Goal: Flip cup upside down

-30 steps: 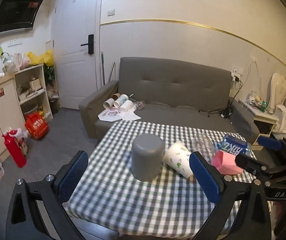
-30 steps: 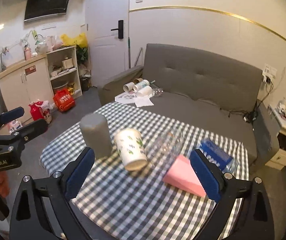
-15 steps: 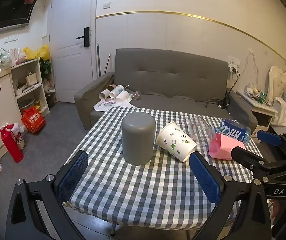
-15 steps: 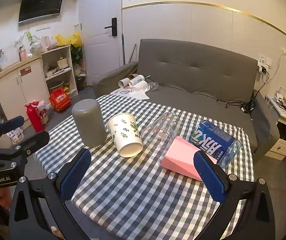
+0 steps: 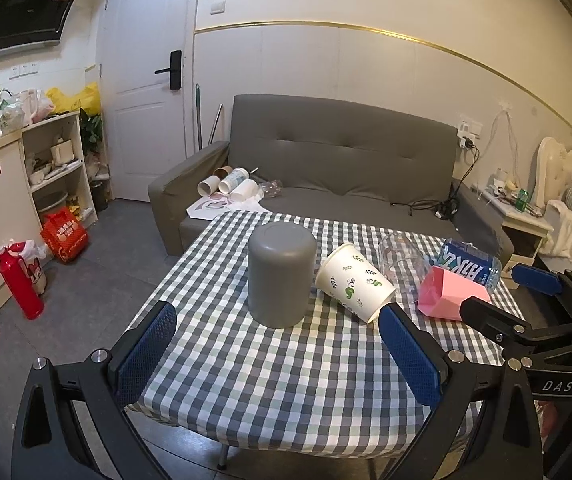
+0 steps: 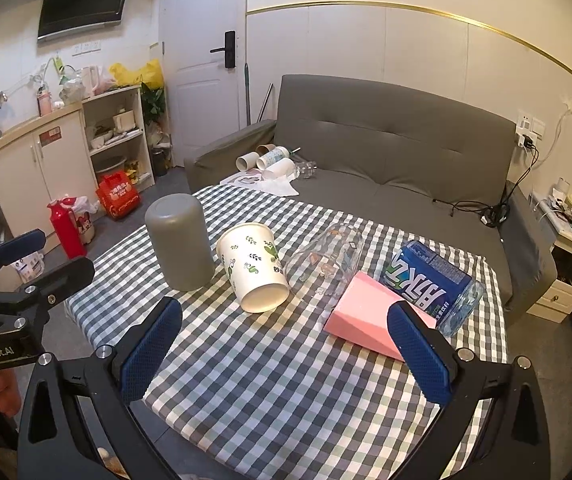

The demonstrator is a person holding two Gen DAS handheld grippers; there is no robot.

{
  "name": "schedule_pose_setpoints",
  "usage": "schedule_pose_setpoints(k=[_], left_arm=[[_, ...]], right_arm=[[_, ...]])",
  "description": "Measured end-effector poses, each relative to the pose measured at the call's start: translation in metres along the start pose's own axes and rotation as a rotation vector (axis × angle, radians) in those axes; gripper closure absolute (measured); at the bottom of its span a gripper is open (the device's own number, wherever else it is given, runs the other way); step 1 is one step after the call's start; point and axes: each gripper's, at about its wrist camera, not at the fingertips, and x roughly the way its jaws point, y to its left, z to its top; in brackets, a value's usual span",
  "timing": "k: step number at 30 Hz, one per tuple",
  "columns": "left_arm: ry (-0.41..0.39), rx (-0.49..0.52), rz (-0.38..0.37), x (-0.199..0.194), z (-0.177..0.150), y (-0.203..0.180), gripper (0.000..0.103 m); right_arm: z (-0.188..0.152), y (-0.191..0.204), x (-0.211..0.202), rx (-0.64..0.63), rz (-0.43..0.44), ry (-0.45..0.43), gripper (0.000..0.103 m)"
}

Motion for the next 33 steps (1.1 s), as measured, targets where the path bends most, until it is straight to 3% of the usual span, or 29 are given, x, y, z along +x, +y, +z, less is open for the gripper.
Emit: schedule_pose_setpoints(k=[33], left_arm=[[0.005, -0.002, 0.011, -0.0007, 0.0, -0.0007, 0.0]], right_arm=[[-0.0025, -0.0033, -0.0027, 0.005, -0.009, -0.007, 0.0]])
